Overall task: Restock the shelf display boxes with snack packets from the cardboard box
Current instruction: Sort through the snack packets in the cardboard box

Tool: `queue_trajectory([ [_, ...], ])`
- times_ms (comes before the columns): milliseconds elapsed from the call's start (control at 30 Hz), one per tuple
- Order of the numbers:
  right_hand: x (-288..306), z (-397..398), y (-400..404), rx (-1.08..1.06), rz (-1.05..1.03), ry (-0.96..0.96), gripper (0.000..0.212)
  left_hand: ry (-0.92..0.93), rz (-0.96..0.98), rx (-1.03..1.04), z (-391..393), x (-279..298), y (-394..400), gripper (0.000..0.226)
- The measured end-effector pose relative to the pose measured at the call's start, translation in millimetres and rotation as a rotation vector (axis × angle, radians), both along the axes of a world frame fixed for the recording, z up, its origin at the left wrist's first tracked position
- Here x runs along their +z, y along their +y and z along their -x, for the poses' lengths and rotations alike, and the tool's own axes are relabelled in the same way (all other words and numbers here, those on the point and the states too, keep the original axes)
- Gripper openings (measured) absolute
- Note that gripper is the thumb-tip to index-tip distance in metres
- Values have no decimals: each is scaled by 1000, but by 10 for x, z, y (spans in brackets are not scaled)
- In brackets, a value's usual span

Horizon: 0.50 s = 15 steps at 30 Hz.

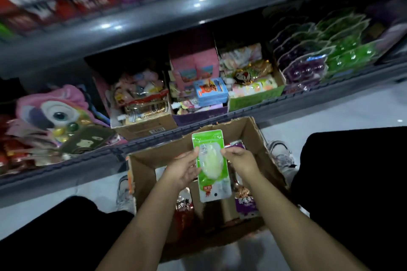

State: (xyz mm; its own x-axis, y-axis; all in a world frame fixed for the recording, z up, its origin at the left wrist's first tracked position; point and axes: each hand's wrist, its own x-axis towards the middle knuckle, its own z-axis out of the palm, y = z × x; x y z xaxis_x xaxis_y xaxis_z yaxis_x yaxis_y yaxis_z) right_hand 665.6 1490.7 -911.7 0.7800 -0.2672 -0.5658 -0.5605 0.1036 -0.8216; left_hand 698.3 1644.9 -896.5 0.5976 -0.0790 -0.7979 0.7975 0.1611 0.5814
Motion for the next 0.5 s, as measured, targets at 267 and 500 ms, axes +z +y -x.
queue_trajectory([
  [267,1239,-208,-68,148,-98,-100,32,-177,82,-5,-124,1297,117,22],
  [500,2060,-348,-65,228,-298,-179,39,-371,190,10,-93,2142,240,28],
])
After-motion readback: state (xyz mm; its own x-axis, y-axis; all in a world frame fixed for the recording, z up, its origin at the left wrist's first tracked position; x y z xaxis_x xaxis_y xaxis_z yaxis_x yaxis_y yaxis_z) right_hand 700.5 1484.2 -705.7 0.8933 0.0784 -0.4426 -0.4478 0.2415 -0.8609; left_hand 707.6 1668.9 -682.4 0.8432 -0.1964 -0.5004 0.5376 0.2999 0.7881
